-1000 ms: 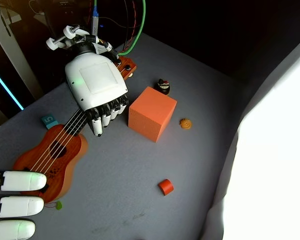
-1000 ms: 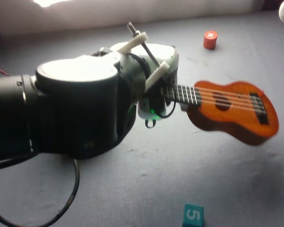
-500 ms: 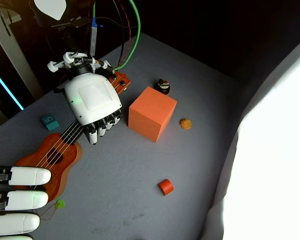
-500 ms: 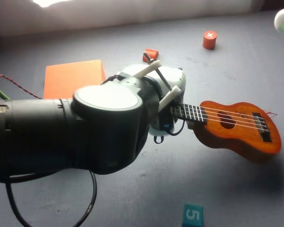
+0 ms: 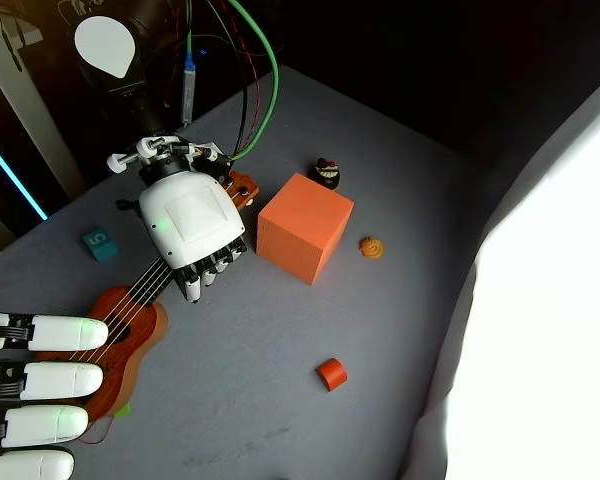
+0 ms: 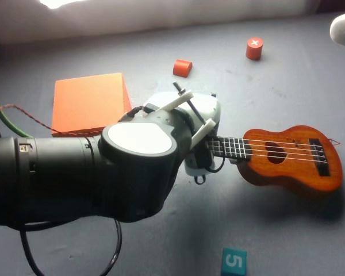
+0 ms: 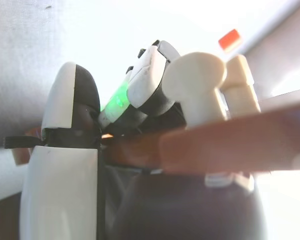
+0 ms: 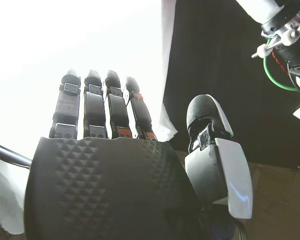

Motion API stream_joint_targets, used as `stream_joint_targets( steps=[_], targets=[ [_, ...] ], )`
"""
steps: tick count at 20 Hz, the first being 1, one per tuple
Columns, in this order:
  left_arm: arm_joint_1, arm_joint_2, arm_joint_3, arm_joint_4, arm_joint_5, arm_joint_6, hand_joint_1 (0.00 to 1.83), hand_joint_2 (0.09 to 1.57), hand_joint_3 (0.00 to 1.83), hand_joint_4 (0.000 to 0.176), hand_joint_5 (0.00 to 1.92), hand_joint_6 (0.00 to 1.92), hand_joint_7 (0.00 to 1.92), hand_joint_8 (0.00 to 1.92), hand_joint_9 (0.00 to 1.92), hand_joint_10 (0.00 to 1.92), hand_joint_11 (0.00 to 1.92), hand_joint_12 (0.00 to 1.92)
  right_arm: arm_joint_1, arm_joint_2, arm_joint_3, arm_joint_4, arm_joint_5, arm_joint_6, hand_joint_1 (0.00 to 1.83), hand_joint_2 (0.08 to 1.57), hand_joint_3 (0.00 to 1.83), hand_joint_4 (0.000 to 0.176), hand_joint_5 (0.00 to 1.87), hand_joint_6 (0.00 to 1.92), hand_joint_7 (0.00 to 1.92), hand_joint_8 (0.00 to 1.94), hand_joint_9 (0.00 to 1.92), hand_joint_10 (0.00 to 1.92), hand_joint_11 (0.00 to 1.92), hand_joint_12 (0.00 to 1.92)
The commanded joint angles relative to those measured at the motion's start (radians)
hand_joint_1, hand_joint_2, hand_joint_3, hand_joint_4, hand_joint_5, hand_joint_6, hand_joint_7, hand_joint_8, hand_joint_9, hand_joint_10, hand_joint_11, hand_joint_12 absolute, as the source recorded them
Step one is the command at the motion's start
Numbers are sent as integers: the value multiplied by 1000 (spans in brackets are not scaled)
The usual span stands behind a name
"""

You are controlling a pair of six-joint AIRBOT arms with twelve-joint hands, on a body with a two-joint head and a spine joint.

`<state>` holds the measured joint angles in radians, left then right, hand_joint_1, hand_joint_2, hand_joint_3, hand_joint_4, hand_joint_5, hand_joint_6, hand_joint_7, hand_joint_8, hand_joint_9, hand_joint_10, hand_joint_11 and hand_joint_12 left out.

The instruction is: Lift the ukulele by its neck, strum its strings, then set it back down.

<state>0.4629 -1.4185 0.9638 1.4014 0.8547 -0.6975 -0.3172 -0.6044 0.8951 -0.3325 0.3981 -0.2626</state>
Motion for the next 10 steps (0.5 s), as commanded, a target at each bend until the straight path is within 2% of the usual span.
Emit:
stream_joint_targets(
  steps=[1,2,3,4,5,6,7,8,9,10],
  targets=[
    [-1,-3,2,72,13,-3,998,1215,23,0,774,1376,953,1921,1079,1921,1157,1921,6,7,-2,24,109,4,35,1329,0,0,76,14,65,10,25,11,0,0],
    [4,-3,4,72,13,-7,969,1208,16,73,783,1361,886,1921,1019,1921,1079,1921,6,7,-2,24,109,4,49,1330,0,0,74,13,67,9,25,11,0,0],
    [10,-3,5,78,13,-16,912,1220,14,155,752,1387,782,1882,900,1921,940,1921,6,7,-3,23,109,4,54,1333,2,0,70,11,57,4,15,6,0,0],
    [16,-3,7,78,12,-18,876,1244,14,172,708,1436,698,1828,799,1921,828,1921,6,7,-3,23,109,4,89,1328,0,0,87,18,74,9,35,15,0,0],
    [19,-3,8,78,12,-21,718,1170,0,0,478,1316,543,1682,646,1846,637,1921,6,7,-3,23,109,4,80,1328,0,0,84,17,73,7,37,15,0,0],
    [23,-3,11,79,12,-26,674,1117,0,0,399,1150,460,1492,512,1712,507,1869,6,7,-3,23,109,4,60,1333,2,0,72,11,72,6,29,11,0,0],
    [26,-3,12,79,12,-32,618,1102,0,0,354,867,416,1166,397,1518,331,1762,5,7,-3,23,109,4,65,1333,1,0,68,9,69,4,27,10,0,0],
    [30,-4,14,80,12,-37,559,1105,0,0,339,635,429,874,370,1342,255,1674,5,7,-4,23,109,4,43,1335,2,0,57,4,60,1,16,5,0,0],
    [34,-5,17,83,12,-42,478,1098,0,0,280,379,413,487,329,1046,173,1536,4,7,-4,23,109,5,49,1334,1,0,69,9,63,2,21,7,0,0],
    [35,-5,18,86,12,-42,438,1084,0,16,251,215,407,238,340,788,89,1461,4,7,-4,23,109,5,51,1334,1,0,66,8,61,1,21,7,0,0]
  ],
)
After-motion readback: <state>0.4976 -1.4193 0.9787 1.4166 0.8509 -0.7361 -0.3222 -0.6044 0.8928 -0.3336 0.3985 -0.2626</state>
